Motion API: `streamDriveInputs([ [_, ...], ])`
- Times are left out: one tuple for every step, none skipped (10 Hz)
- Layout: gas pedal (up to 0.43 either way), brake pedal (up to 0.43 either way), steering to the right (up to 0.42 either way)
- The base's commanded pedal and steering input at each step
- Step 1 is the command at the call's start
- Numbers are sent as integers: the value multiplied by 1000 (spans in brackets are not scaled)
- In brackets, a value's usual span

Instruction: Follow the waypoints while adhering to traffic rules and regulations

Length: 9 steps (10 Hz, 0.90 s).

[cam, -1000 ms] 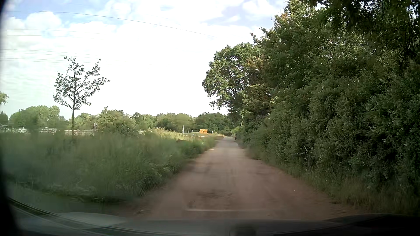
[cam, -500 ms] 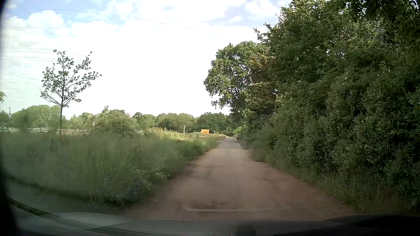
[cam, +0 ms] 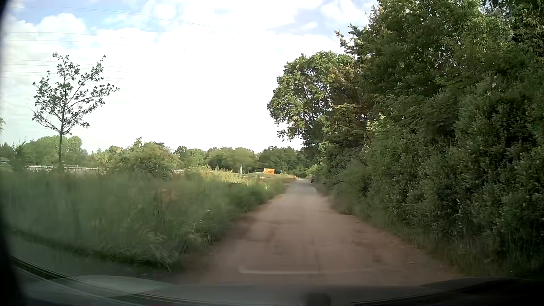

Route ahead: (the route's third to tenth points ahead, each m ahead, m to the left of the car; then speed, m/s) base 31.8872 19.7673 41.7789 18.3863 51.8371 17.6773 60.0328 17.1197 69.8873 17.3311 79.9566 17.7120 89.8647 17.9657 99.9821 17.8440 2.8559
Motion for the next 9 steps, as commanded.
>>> streamDriveInputs([
  [87,30,-29],
  [98,30,-28],
  [98,30,-29],
  [98,30,-28],
  [98,30,-26],
  [98,30,-24],
  [98,30,-21],
  [98,24,-20],
  [98,30,-18],
])
